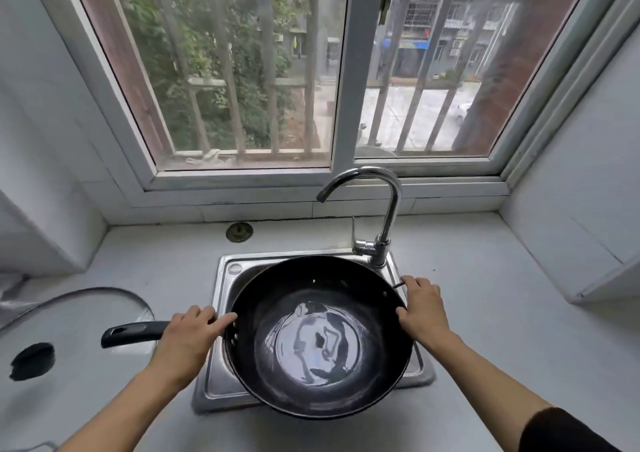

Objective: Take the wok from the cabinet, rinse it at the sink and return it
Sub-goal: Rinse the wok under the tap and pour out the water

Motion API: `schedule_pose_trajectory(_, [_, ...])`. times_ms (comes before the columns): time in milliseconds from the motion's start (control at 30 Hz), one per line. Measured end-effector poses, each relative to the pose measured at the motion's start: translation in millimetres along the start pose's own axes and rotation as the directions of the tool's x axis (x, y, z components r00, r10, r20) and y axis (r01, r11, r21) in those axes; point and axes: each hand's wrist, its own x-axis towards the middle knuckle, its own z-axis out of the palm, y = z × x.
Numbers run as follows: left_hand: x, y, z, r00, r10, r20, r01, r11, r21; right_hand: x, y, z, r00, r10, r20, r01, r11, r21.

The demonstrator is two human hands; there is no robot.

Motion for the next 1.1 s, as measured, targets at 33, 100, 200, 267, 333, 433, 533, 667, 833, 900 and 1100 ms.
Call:
schedule_pose_trajectory(33, [3.8,-0.3,2.5,1.000,-0.005,0.007,0.005,1.000,0.001,5.3,0.2,3.3,1.000,-0.001,0.008,0.001,1.000,0.000])
schedule_pose_trajectory(100, [10.6,-1.1,7.3,1.000,-0.012,0.026,0.012,1.000,0.005,13.8,1.5,10.1,1.000,-0.002,0.026,0.002,1.000,0.000])
schedule_pose_trajectory(200, [20.1,-2.9,16.7,0.999,-0.003,0.042,0.002,1.000,0.007,25.6,5.4,19.2,0.998,-0.009,0.054,0.009,1.000,-0.012])
schedule_pose_trajectory(267, [24.8,-4.3,22.4,0.999,-0.001,0.049,0.001,1.000,0.008,32.4,6.9,24.3,0.998,-0.014,0.068,0.015,1.000,-0.010])
schedule_pose_trajectory(333, [27.6,-5.8,25.9,0.999,-0.005,0.051,0.005,1.000,0.010,38.0,6.8,29.2,0.997,-0.020,0.071,0.020,1.000,-0.003])
schedule_pose_trajectory(433, [29.0,-7.9,30.5,0.998,-0.013,0.053,0.013,1.000,0.002,43.9,5.1,36.8,0.997,-0.028,0.078,0.027,1.000,0.009])
schedule_pose_trajectory(533, [29.9,-10.1,33.5,0.998,-0.023,0.058,0.023,1.000,0.004,46.9,3.8,44.3,0.996,-0.026,0.082,0.024,0.999,0.024])
schedule_pose_trajectory(667, [31.0,-11.4,36.1,0.998,-0.028,0.061,0.028,1.000,0.006,48.6,5.6,53.1,0.994,-0.014,0.105,0.010,0.999,0.037])
schedule_pose_trajectory(833, [34.1,-12.0,38.5,0.998,-0.027,0.050,0.027,1.000,0.009,52.0,7.6,60.1,0.995,-0.017,0.100,0.012,0.998,0.054])
schedule_pose_trajectory(900, [35.2,-12.3,39.5,0.999,-0.029,0.046,0.029,1.000,0.007,54.6,8.8,61.6,0.994,-0.016,0.108,0.011,0.998,0.054])
schedule_pose_trajectory(1100, [35.3,-16.8,47.6,0.999,-0.023,0.041,0.023,1.000,0.001,62.6,-5.8,52.0,0.987,-0.155,0.048,0.160,0.978,-0.133])
